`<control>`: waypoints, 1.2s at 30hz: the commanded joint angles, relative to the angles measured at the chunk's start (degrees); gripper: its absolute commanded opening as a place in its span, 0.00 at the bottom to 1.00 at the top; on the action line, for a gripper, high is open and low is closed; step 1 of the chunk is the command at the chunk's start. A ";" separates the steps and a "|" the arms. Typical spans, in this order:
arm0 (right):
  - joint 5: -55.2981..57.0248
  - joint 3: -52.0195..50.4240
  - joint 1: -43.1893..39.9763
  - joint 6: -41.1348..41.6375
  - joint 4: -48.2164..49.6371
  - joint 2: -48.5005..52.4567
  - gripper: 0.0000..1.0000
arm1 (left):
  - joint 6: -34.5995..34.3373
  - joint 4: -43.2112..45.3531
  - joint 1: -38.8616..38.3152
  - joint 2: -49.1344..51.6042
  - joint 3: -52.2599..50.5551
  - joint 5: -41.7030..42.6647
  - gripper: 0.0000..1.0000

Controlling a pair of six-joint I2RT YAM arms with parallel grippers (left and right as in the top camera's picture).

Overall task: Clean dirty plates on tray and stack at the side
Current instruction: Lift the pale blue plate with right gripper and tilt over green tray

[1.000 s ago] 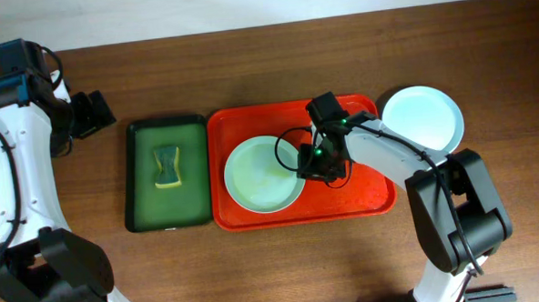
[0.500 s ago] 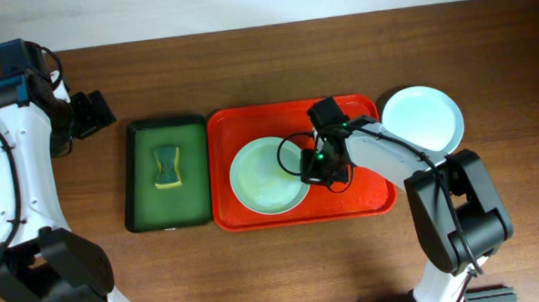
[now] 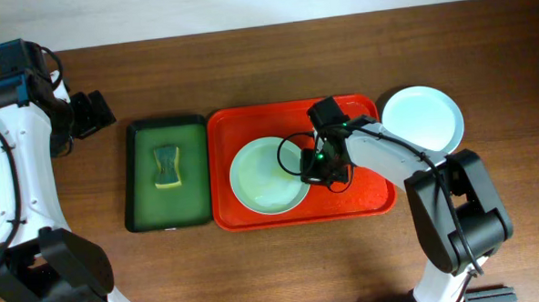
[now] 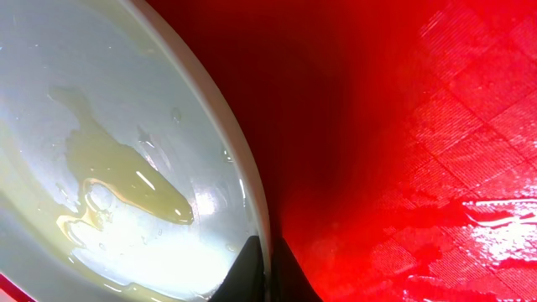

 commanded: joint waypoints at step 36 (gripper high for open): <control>50.34 39.69 34.38 -2.62 -7.63 5.66 0.04 | -0.55 -0.09 0.26 -0.76 0.46 0.42 0.99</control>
